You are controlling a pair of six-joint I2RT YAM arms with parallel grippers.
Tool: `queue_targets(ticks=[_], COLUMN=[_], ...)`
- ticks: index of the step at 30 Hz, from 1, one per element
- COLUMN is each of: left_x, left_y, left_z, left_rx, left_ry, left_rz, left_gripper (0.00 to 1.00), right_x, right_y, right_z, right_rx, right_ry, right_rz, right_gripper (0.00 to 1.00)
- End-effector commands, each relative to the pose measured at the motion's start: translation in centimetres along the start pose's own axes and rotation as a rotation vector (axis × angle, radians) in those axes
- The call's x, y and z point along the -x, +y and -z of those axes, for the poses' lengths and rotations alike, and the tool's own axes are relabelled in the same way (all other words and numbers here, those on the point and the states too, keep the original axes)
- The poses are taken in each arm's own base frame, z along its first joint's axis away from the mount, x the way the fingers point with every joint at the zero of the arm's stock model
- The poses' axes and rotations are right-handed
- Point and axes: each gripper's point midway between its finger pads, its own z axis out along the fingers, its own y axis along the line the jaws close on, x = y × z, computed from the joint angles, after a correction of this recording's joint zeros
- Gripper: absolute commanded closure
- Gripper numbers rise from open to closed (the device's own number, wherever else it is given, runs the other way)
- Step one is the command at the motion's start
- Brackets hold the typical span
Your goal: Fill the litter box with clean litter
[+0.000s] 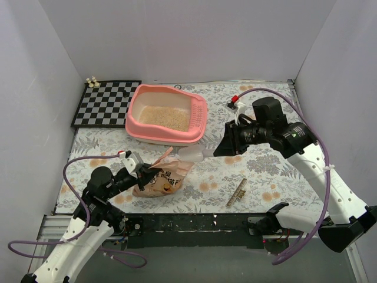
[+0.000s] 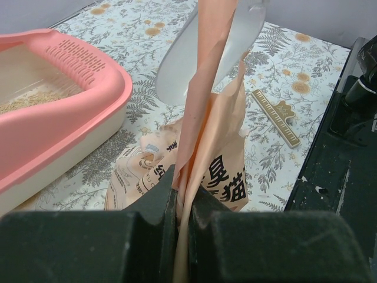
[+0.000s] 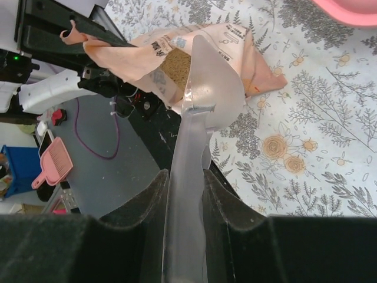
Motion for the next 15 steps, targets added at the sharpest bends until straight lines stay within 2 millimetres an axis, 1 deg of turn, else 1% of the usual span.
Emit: queue_targets(ticks=[1, 4, 7, 15], left_x=[3.5, 3.2, 3.3, 3.4], left_y=[-0.4, -0.2, -0.1, 0.2], left_z=[-0.1, -0.2, -0.2, -0.5], left_rx=[-0.026, -0.019, -0.015, -0.005], left_ry=[-0.089, -0.091, -0.102, -0.117], left_rz=[-0.058, -0.065, -0.070, -0.076], left_gripper=[1.00, 1.00, 1.00, 1.00], right_x=[-0.2, -0.8, -1.6, -3.5], right_y=[2.1, 2.1, 2.0, 2.1], right_z=[0.3, -0.4, -1.2, -4.8], right_rx=[0.074, 0.071, 0.072, 0.082], right_ry=[0.001, 0.028, 0.060, 0.188], right_rz=[0.064, 0.064, 0.068, 0.084], right_gripper=[0.99, 0.99, 0.99, 0.99])
